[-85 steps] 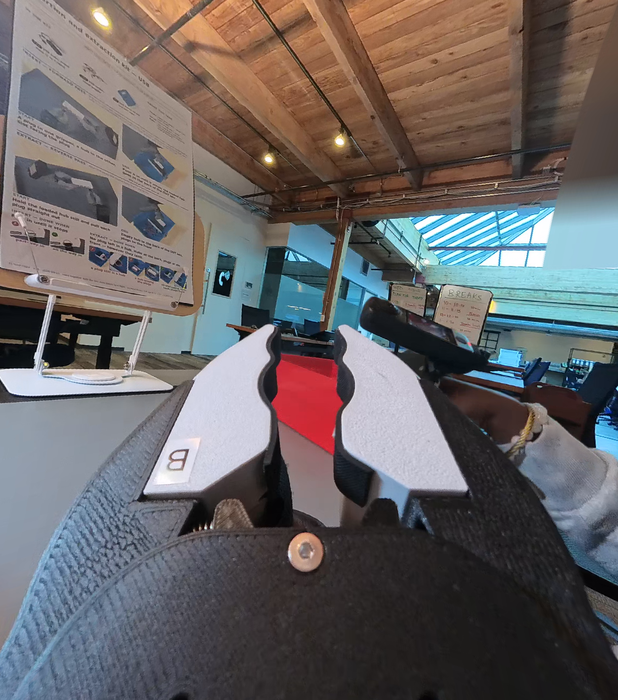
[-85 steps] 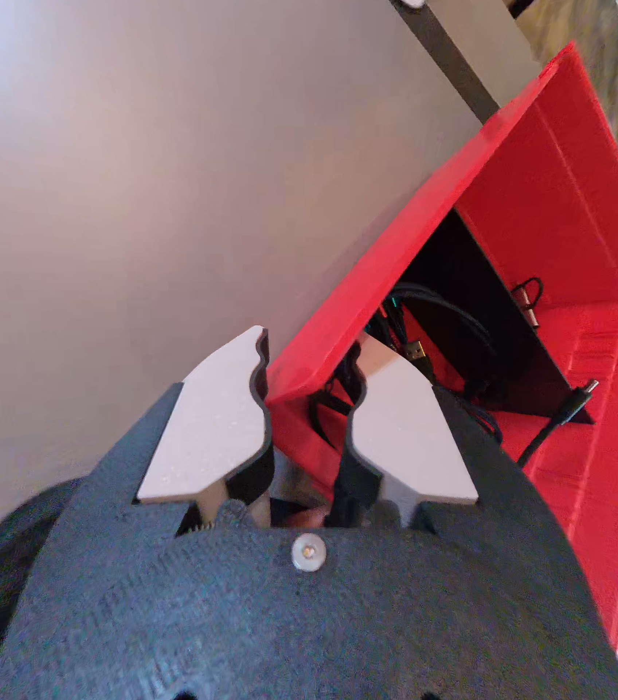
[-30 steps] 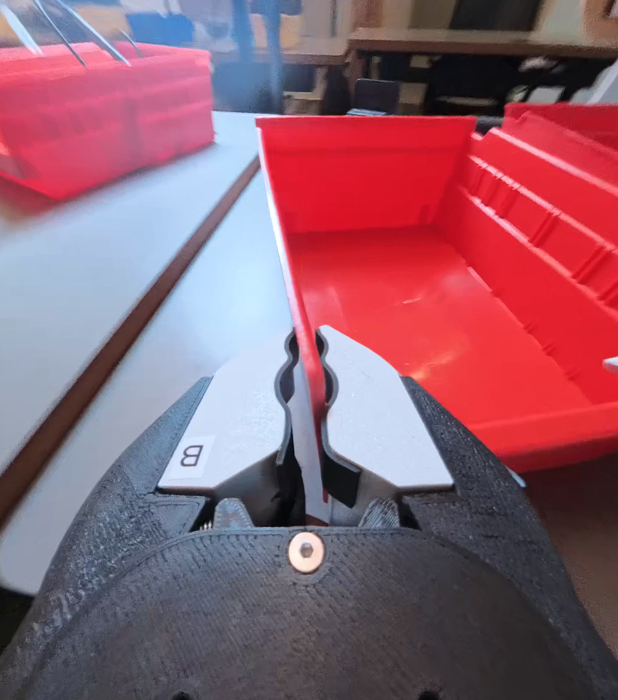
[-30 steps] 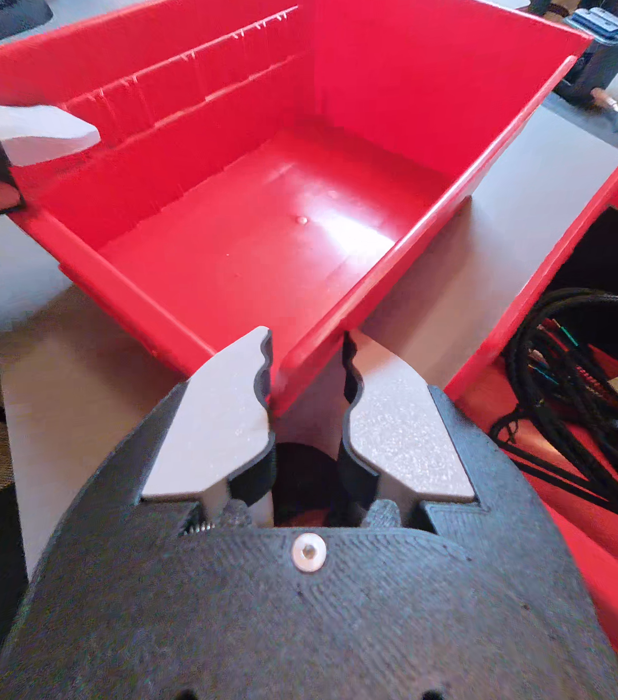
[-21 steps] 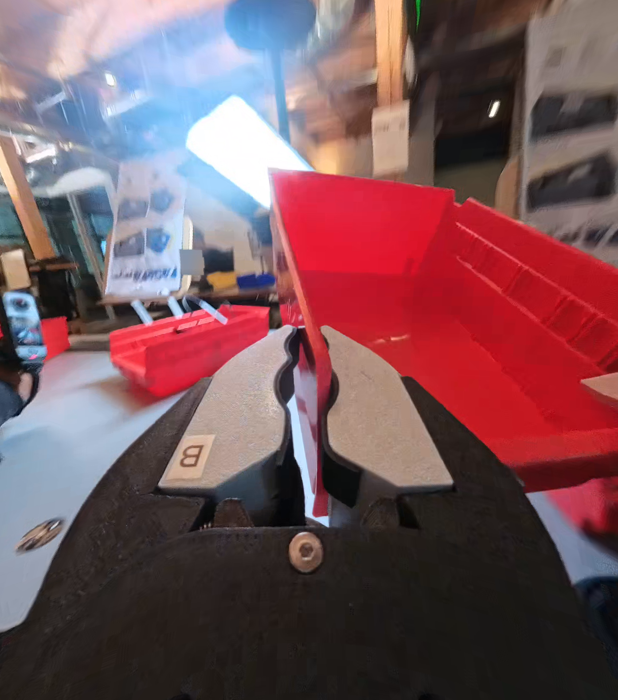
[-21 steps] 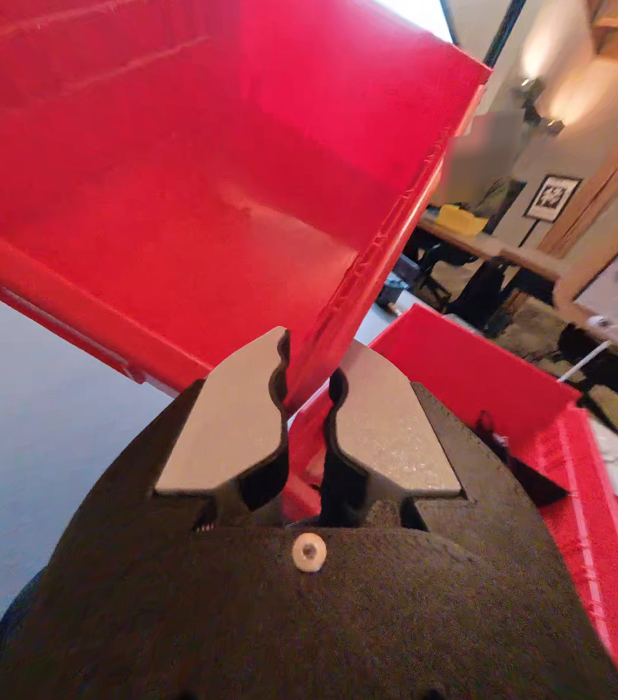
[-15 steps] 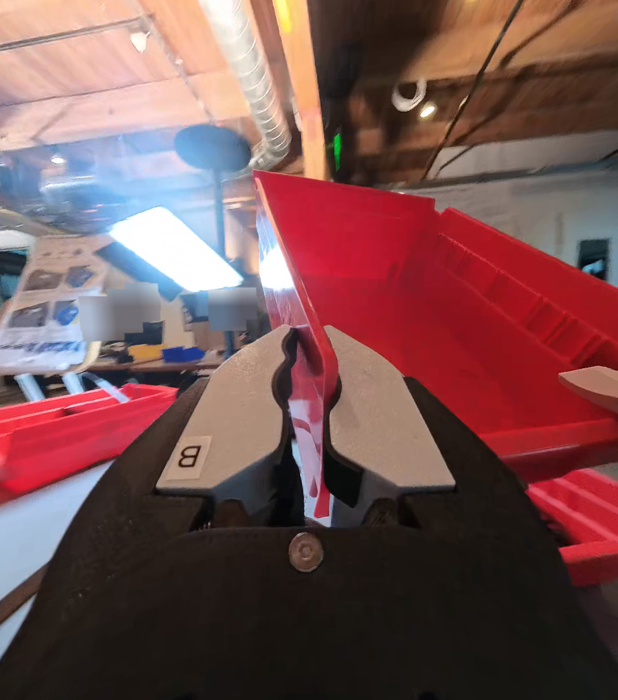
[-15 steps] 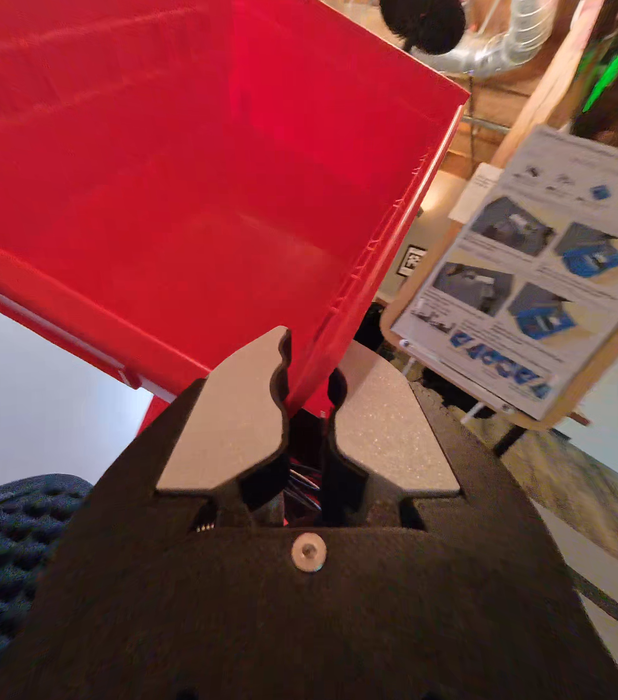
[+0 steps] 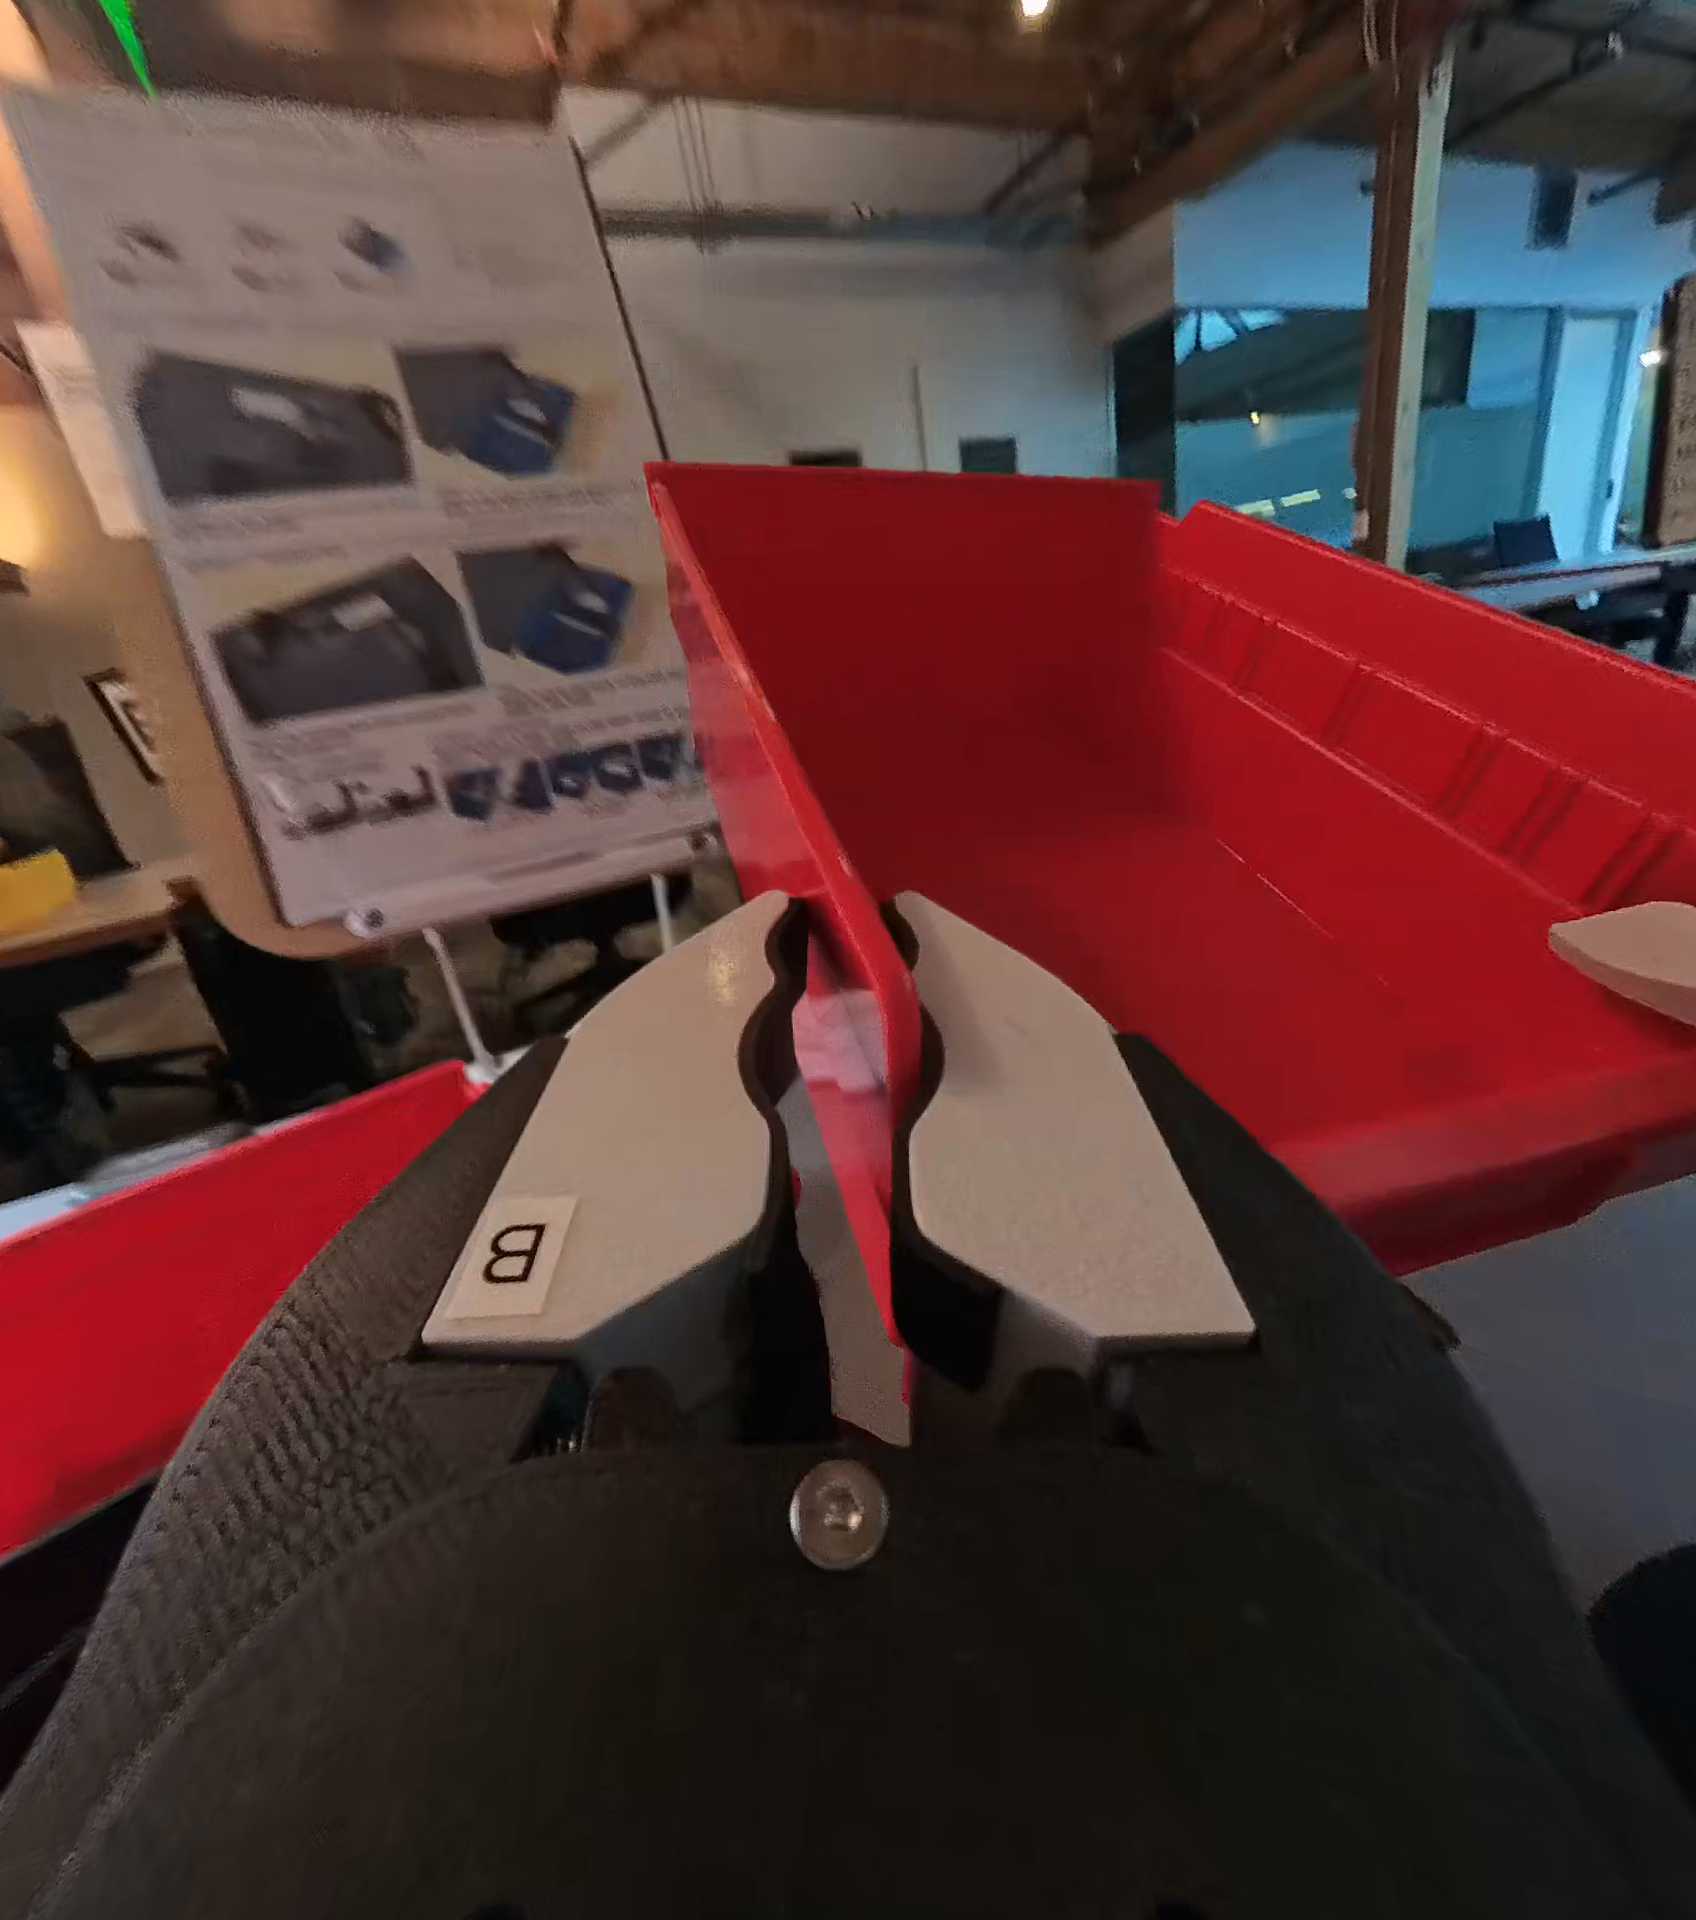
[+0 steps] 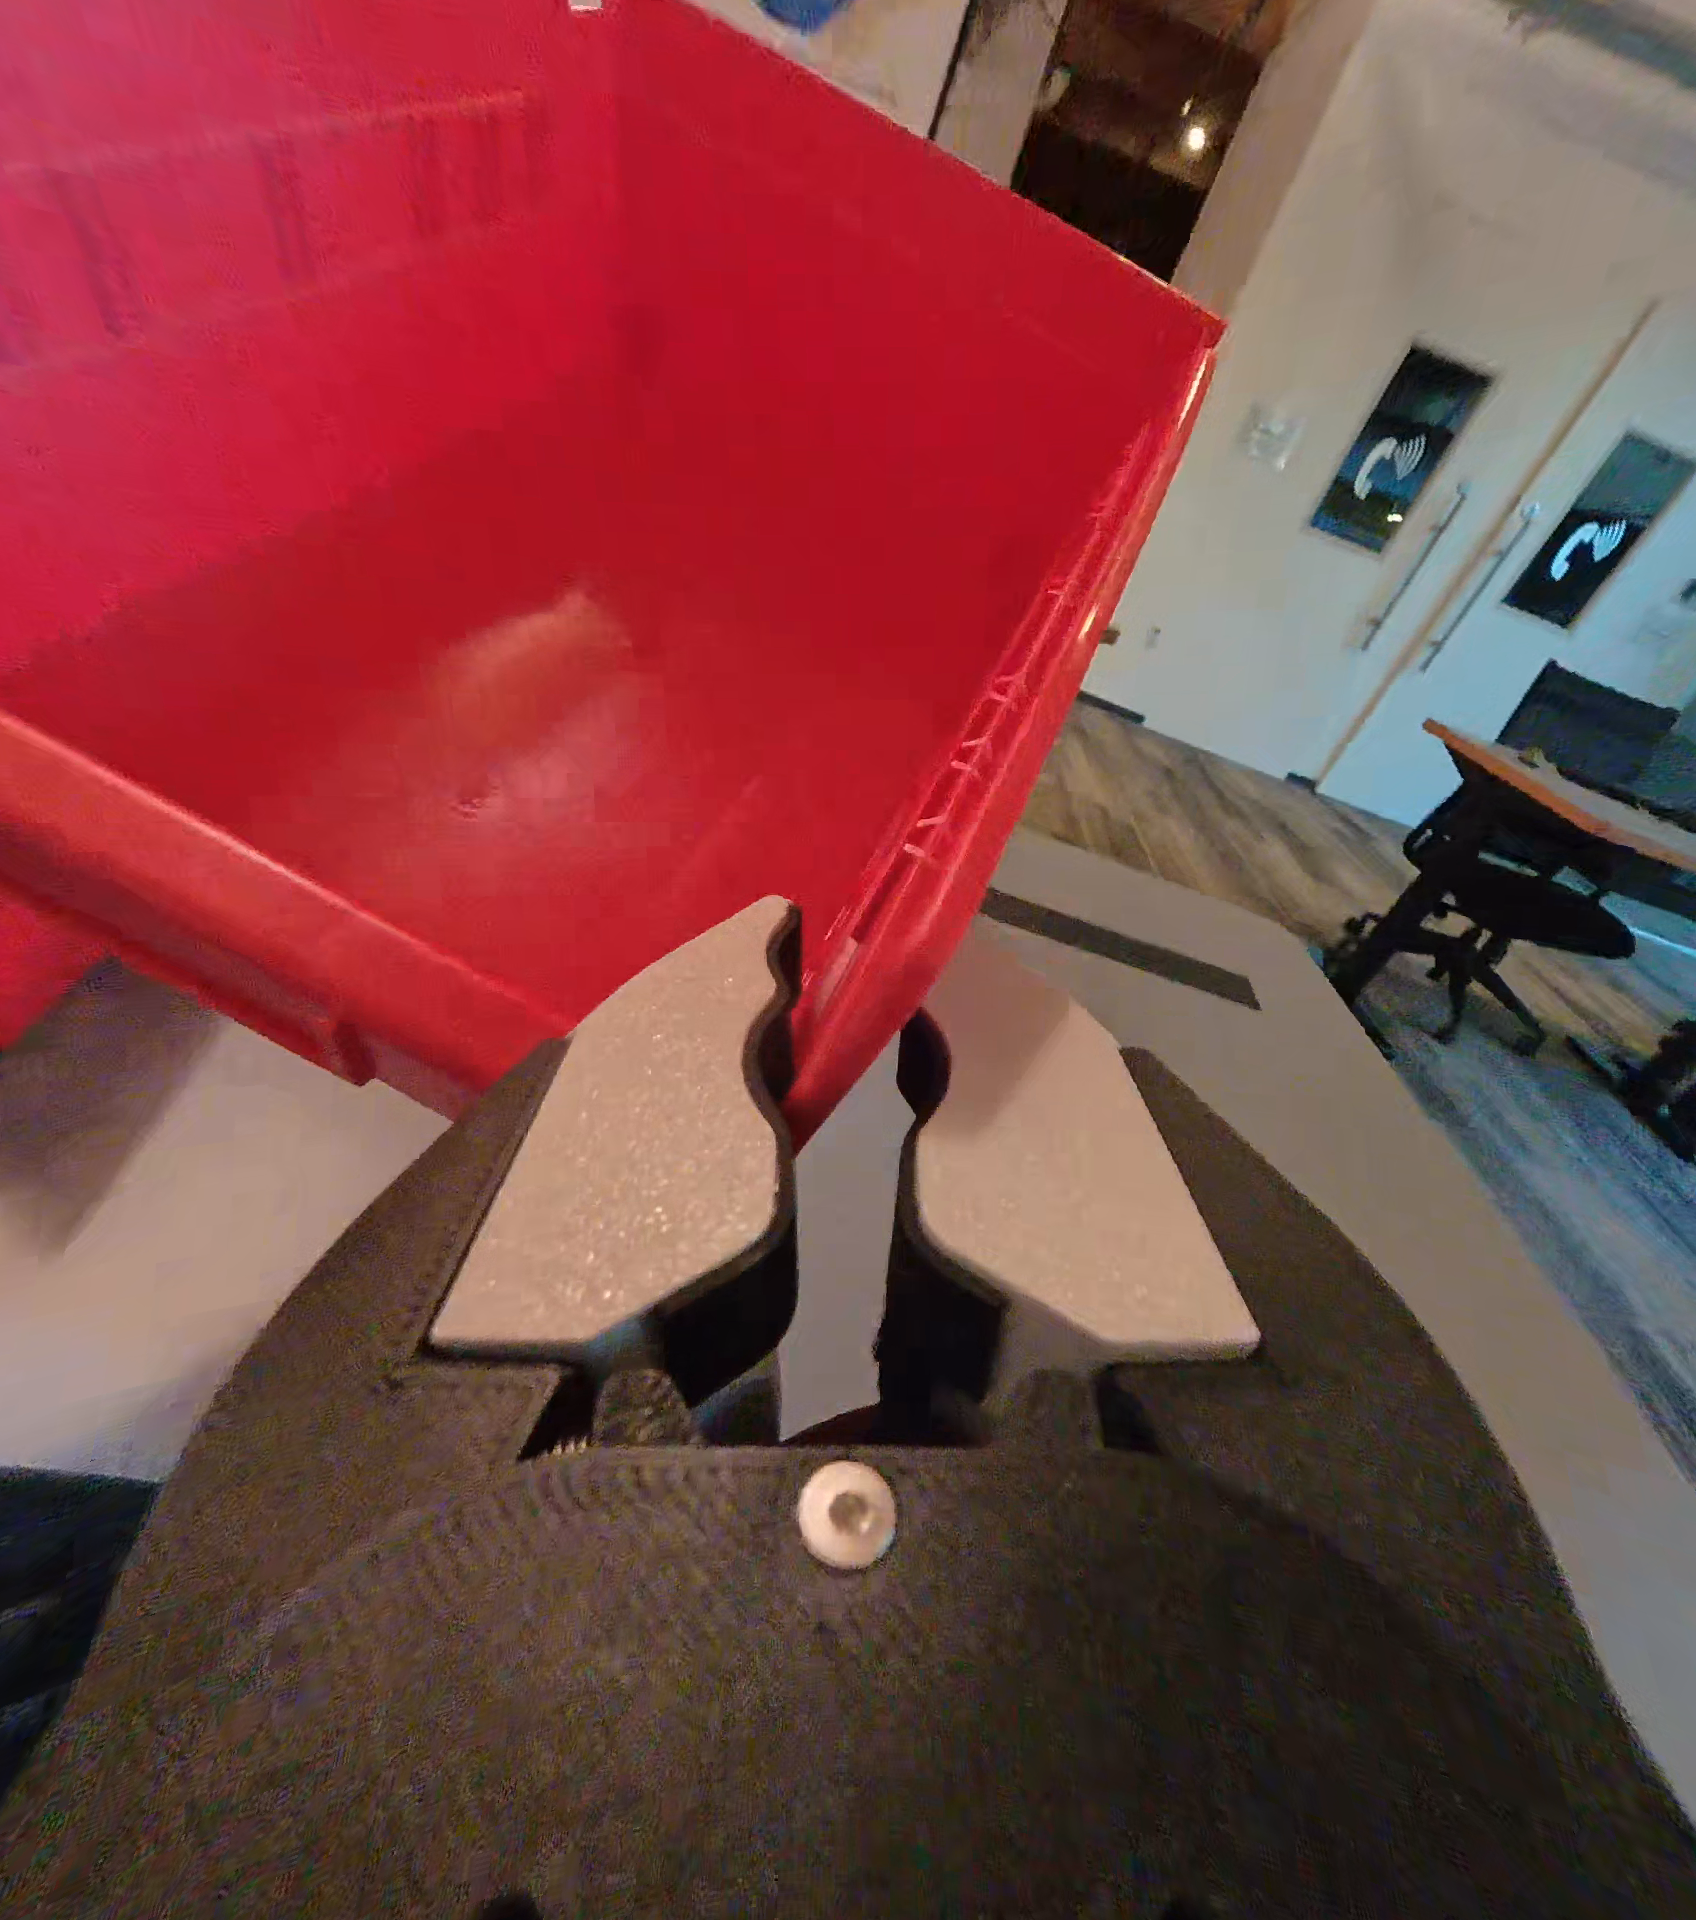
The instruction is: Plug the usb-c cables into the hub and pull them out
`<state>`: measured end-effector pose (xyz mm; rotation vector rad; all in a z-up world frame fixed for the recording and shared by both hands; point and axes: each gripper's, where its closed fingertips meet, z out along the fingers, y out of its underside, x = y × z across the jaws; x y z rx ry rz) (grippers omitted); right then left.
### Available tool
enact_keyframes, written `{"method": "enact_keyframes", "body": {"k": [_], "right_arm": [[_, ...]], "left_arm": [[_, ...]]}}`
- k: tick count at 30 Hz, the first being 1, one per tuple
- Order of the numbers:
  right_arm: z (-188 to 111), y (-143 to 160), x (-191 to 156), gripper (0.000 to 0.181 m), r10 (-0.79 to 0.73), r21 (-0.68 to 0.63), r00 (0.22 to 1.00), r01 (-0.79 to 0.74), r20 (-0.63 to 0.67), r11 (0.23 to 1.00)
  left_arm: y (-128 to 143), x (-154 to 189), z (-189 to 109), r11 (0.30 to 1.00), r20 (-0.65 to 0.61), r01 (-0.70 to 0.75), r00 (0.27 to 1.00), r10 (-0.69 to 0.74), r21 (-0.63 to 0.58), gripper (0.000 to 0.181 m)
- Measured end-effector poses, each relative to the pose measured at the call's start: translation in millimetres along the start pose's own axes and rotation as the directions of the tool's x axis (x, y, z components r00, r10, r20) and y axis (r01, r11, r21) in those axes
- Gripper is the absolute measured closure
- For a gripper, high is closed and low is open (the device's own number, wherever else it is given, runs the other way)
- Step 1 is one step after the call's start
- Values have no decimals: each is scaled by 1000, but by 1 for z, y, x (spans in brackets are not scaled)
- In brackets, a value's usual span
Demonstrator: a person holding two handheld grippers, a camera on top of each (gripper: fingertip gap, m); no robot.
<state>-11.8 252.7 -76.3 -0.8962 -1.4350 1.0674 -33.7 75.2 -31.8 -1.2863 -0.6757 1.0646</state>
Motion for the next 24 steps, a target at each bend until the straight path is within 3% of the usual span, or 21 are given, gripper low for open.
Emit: {"method": "enact_keyframes", "body": {"k": [4,10,16,24], "right_arm": [[11,46,17,167,-18,-141,1000,17,-1,990],[23,91,16,167,-37,-264,999,44,35,963],[24,100,8,165,5,-280,995,23,100,960],[27,112,15,166,2,-312,998,18,64,950]], "left_arm": [[44,24,24,992,-44,44,998,-50,-122,167],[93,39,29,962,-74,90,991,-112,-259,162],[108,38,28,941,-131,129,975,-177,-312,157],[124,50,26,923,-178,87,970,-164,-375,148]]}}
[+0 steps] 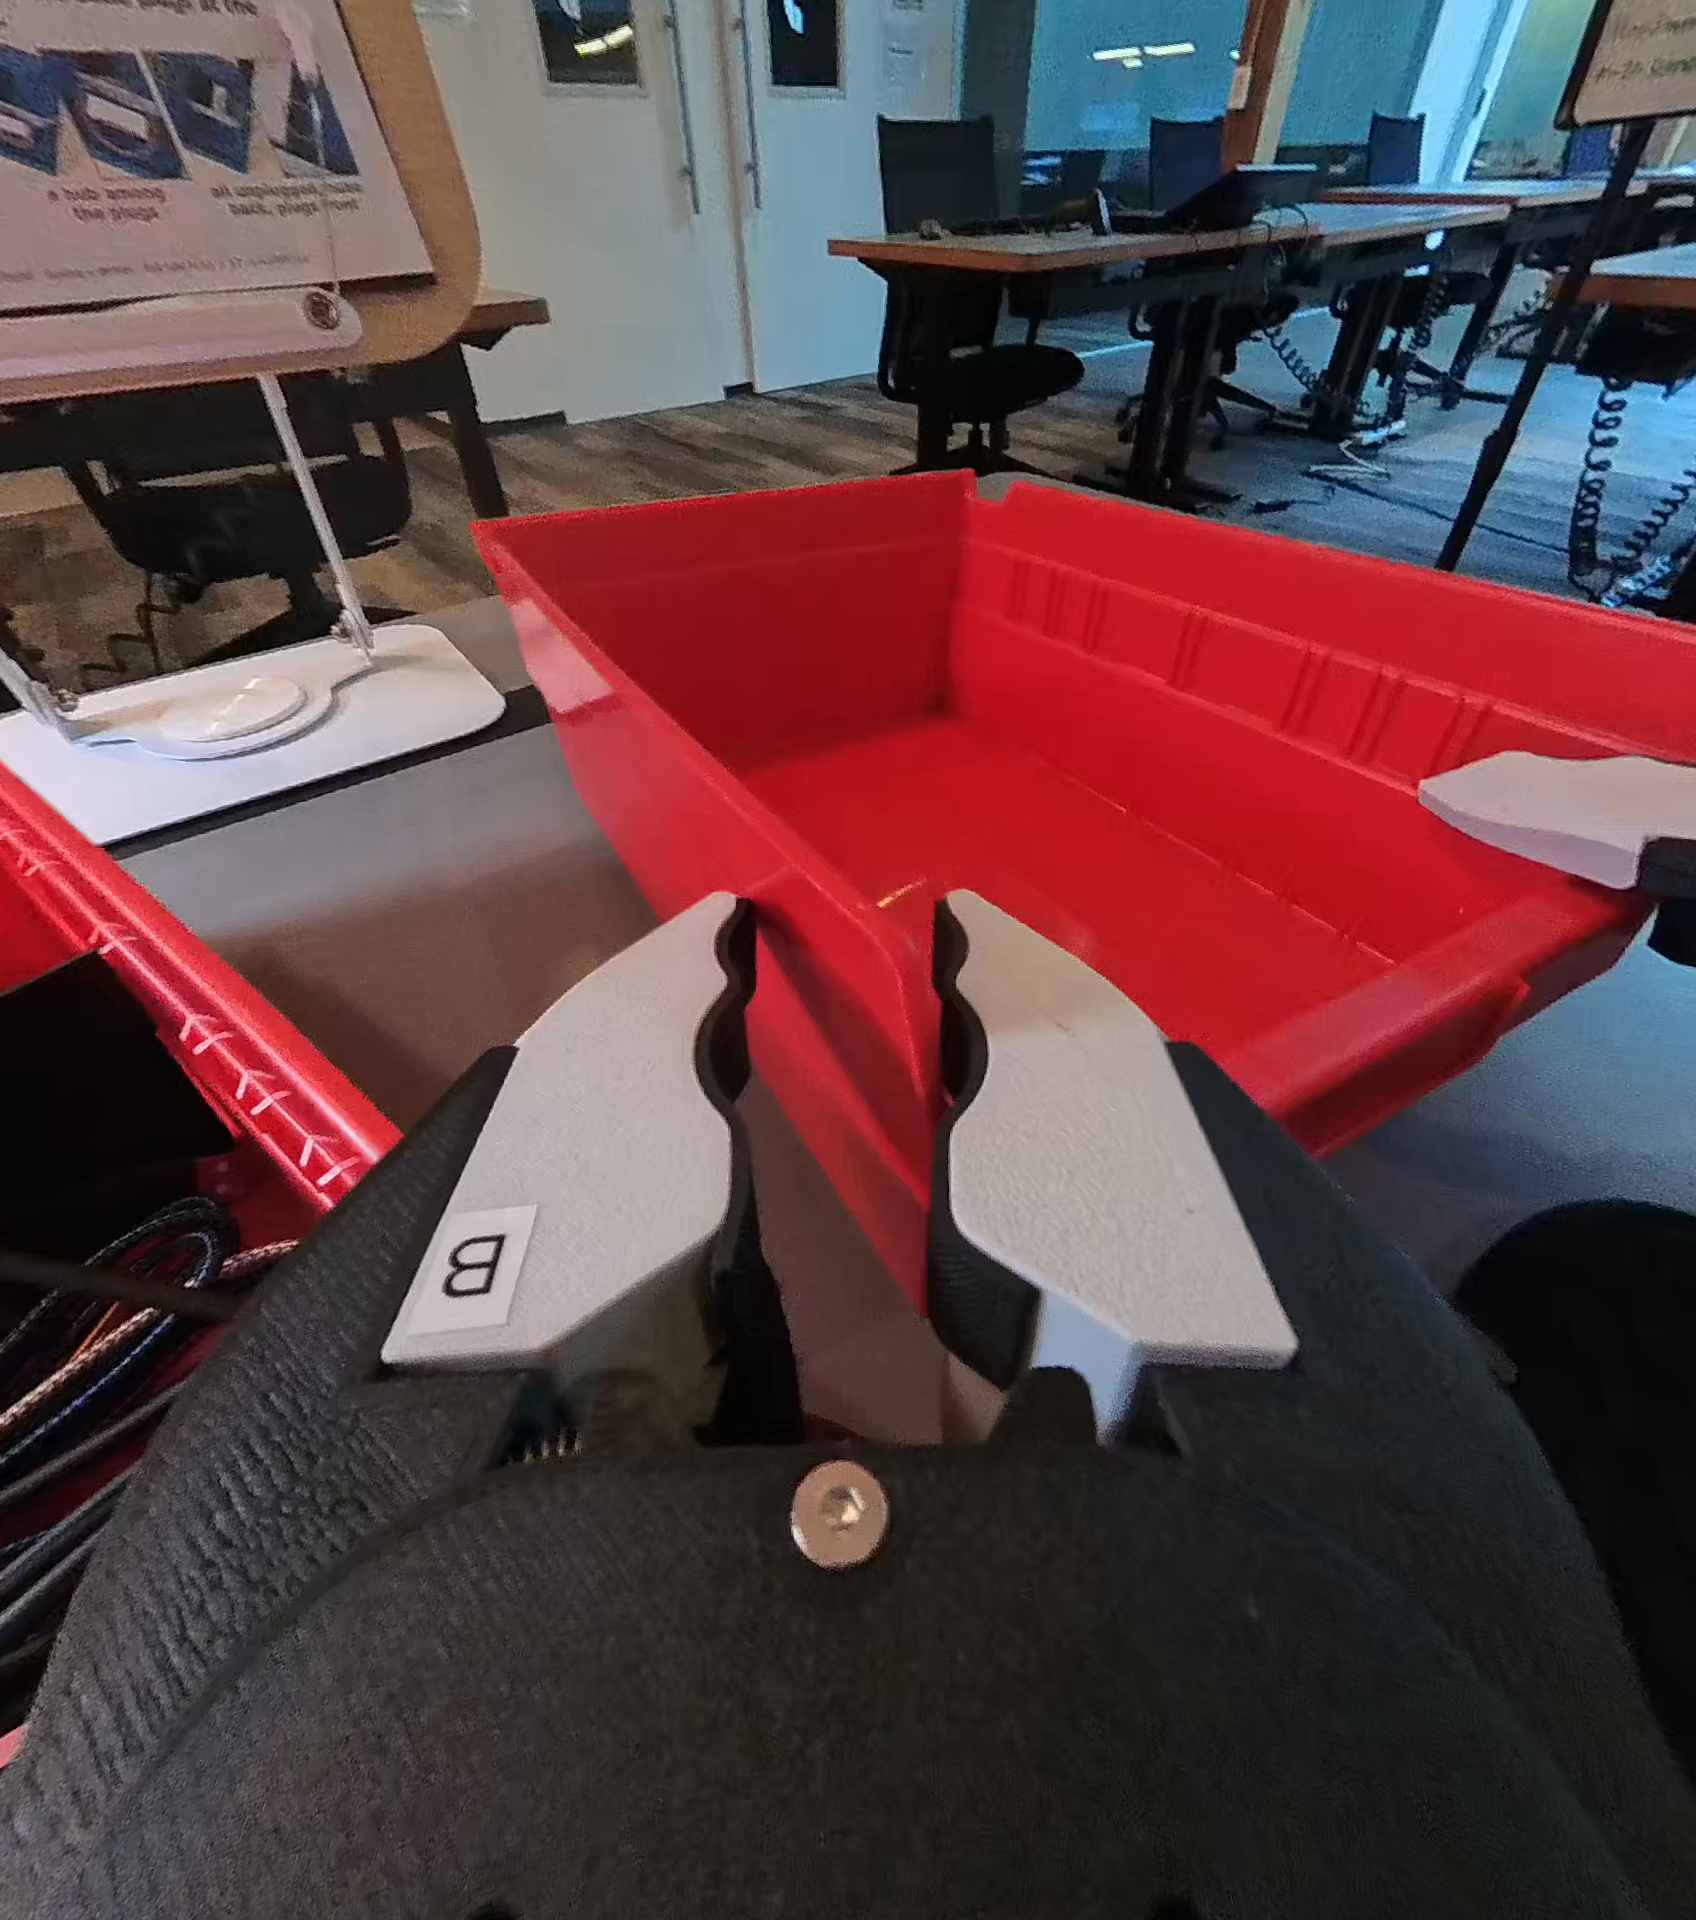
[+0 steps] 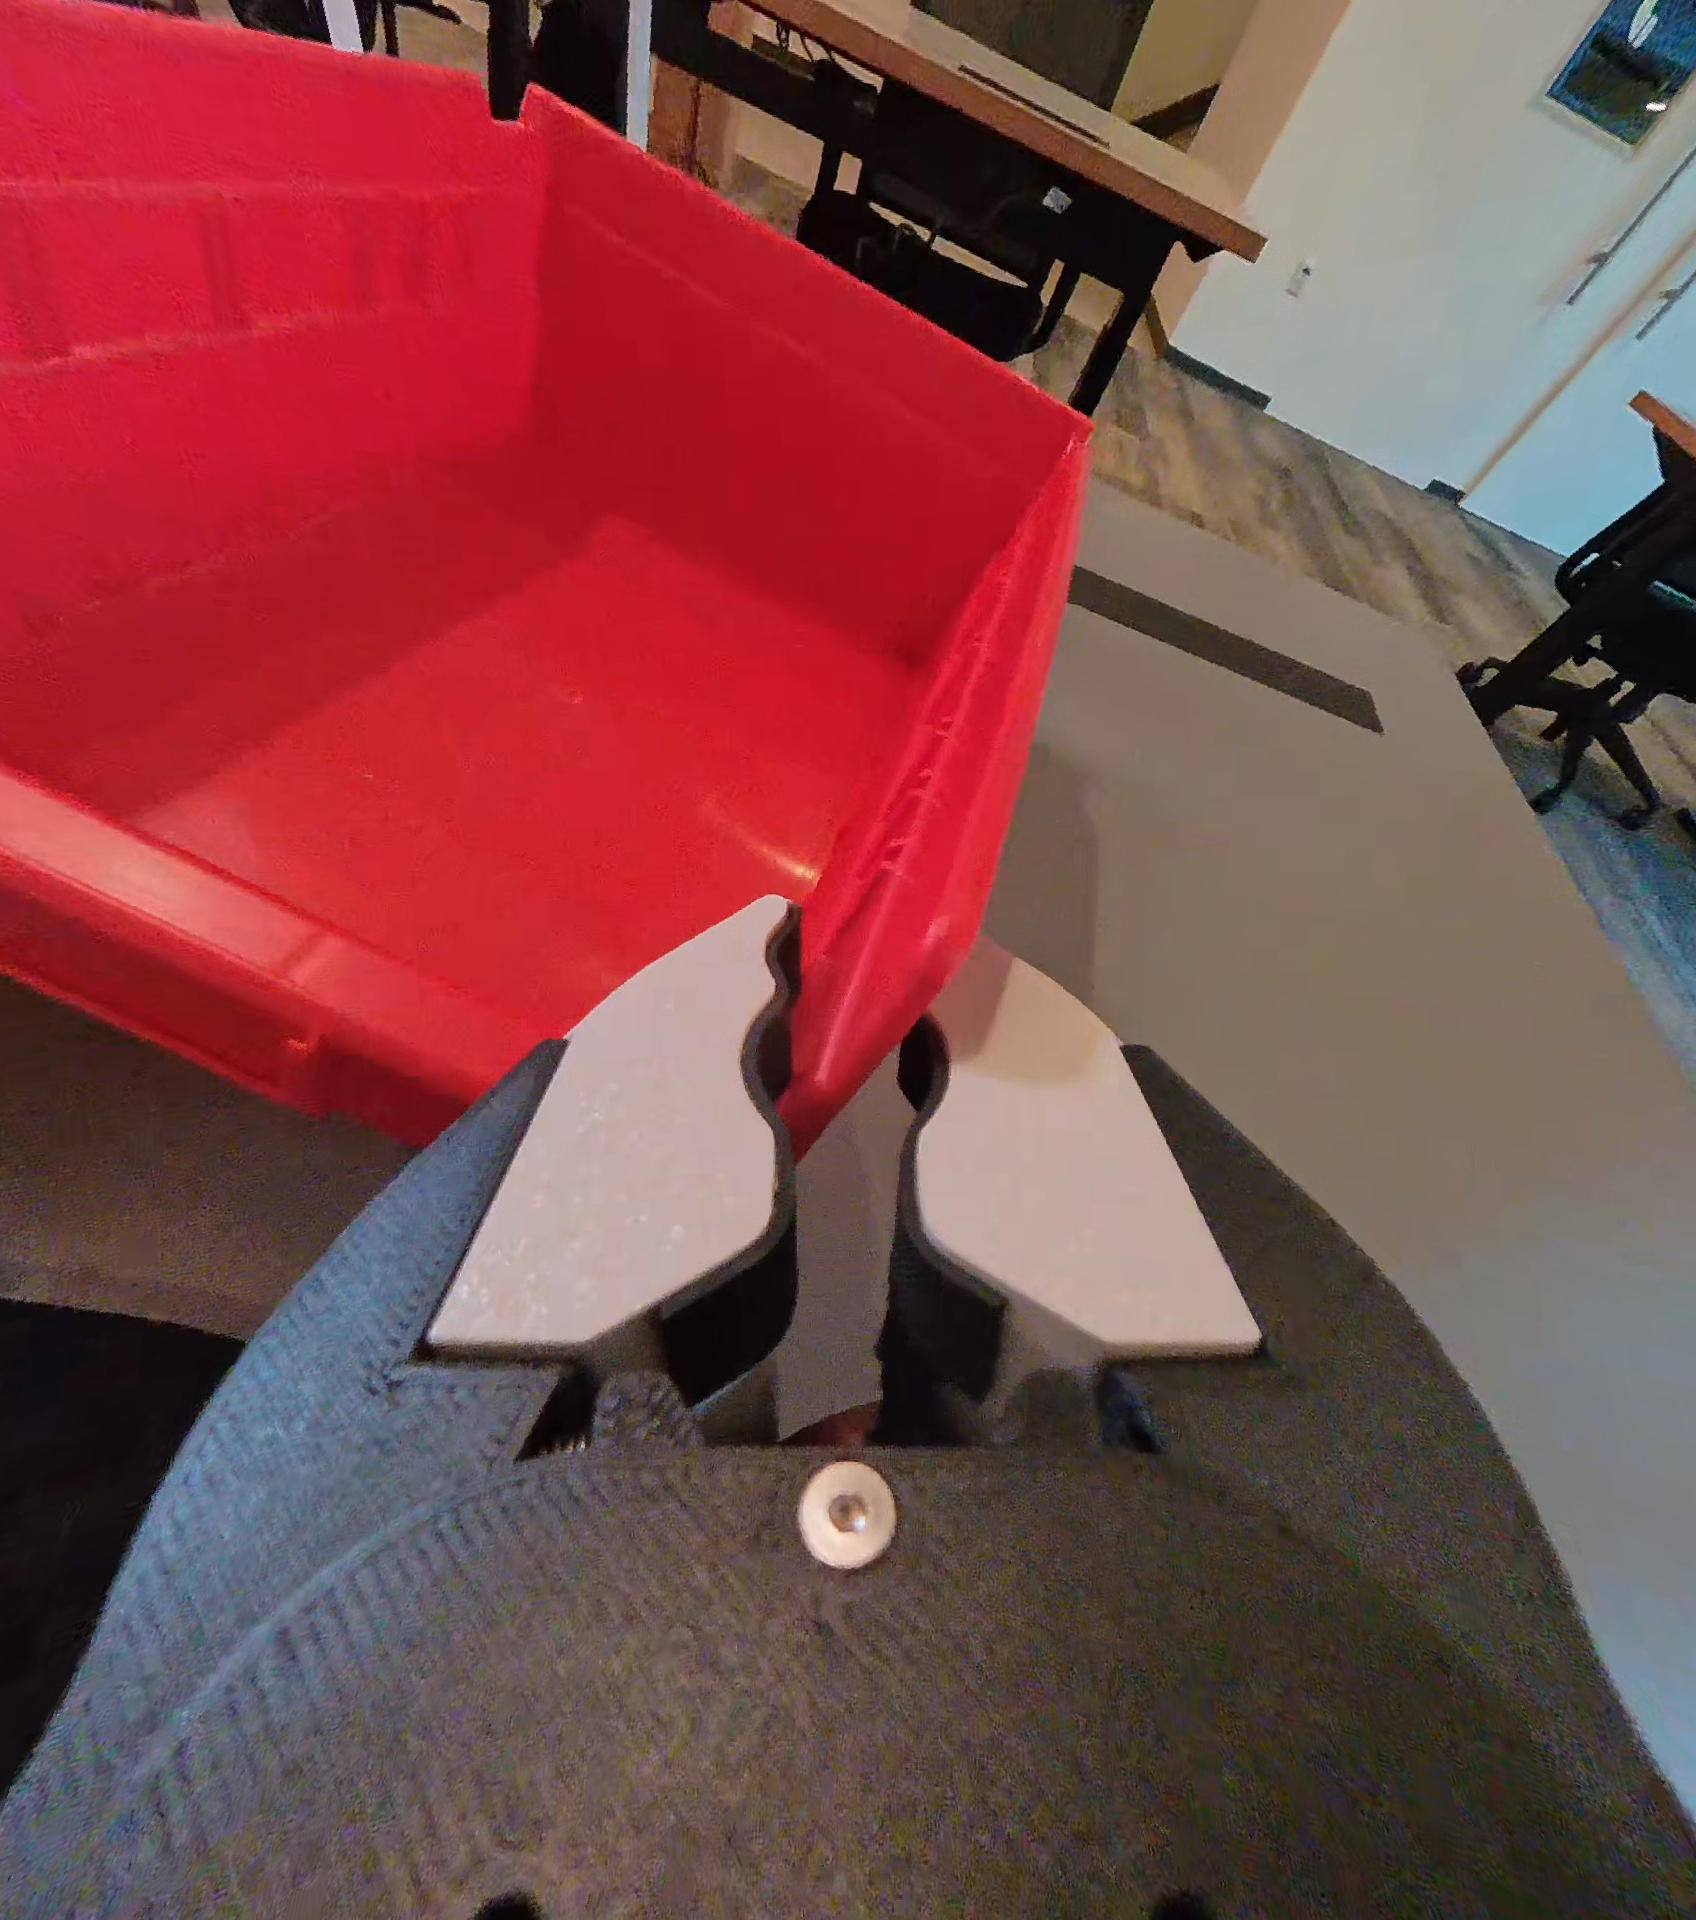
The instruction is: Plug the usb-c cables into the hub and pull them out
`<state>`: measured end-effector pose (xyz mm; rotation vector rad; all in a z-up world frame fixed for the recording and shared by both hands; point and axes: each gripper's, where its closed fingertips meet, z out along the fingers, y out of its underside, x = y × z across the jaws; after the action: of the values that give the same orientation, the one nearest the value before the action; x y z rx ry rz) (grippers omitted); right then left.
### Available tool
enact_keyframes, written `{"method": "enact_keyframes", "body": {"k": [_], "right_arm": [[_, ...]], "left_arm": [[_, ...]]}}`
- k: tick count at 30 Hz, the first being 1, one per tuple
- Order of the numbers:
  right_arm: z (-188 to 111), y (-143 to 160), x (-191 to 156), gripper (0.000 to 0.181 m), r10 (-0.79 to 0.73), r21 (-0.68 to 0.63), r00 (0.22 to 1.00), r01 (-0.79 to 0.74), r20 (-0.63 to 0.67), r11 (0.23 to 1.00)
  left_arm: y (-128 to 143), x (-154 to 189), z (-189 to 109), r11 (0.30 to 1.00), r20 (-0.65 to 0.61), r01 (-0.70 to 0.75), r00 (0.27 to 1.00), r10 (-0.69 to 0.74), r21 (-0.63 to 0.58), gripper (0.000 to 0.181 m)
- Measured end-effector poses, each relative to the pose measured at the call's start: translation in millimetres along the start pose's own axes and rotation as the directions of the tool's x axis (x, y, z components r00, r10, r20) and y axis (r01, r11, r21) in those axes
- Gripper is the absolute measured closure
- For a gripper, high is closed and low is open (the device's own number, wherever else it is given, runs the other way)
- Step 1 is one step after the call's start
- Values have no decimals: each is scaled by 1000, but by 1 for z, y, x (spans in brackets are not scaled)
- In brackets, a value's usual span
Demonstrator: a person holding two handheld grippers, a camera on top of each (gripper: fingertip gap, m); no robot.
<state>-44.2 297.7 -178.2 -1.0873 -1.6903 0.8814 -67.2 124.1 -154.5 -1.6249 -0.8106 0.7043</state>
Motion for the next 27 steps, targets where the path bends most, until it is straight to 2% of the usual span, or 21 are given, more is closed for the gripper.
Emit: {"method": "enact_keyframes", "body": {"k": [2,4,6,8,10,11,13,15,16,17,18,20,21,23,26,27], "right_arm": [[-3,-6,5,161,50,49,999,-50,2,998],[-13,-21,14,149,130,157,991,-130,14,979],[-27,-39,24,128,218,304,973,-229,69,925],[-49,-63,31,91,269,501,947,-321,176,803],[-76,-86,33,71,279,654,917,-398,284,643],[-84,-93,29,69,266,668,903,-429,339,608],[-96,-104,2,67,174,626,862,-471,476,621],[-103,-108,-39,69,27,561,817,-418,575,714],[-101,-102,-60,83,-54,521,807,-327,588,788],[-95,-92,-78,108,-133,473,807,-196,575,859],[-86,-81,-91,116,-192,417,809,-71,555,906],[-69,-52,-118,116,-261,250,778,137,572,958],[-58,-36,-124,113,-289,160,777,240,559,957],[-36,-11,-128,110,-402,50,777,434,484,899],[-14,11,-135,113,-493,-29,751,561,438,828],[-8,15,-131,122,-520,-56,753,588,403,807]], "left_arm": [[-1,3,-2,1000,-20,-12,1000,12,-1,138],[-17,4,-13,996,-15,-36,999,37,77,127],[-34,7,-33,984,-26,-58,998,63,171,121],[-44,9,-58,967,-44,-89,994,103,237,119],[-43,2,-82,958,-42,-139,987,154,251,118],[-40,-3,-93,957,-44,-168,982,183,236,116],[-25,-14,-111,961,-78,-231,966,245,153,115],[-7,-31,-123,959,-93,-280,955,282,36,113],[4,-38,-126,949,-116,-313,944,309,-20,114],[17,-44,-127,934,-147,-347,932,332,-89,114],[32,-51,-126,908,-175,-383,918,355,-169,113],[59,-71,-119,828,-198,-470,882,427,-305,113],[68,-82,-115,787,-187,-508,861,472,-350,113],[83,-99,-109,712,-186,-558,825,534,-427,114],[94,-113,-106,630,-199,-608,777,597,-484,118],[95,-114,-107,615,-211,-621,766,607,-486,120]]}}
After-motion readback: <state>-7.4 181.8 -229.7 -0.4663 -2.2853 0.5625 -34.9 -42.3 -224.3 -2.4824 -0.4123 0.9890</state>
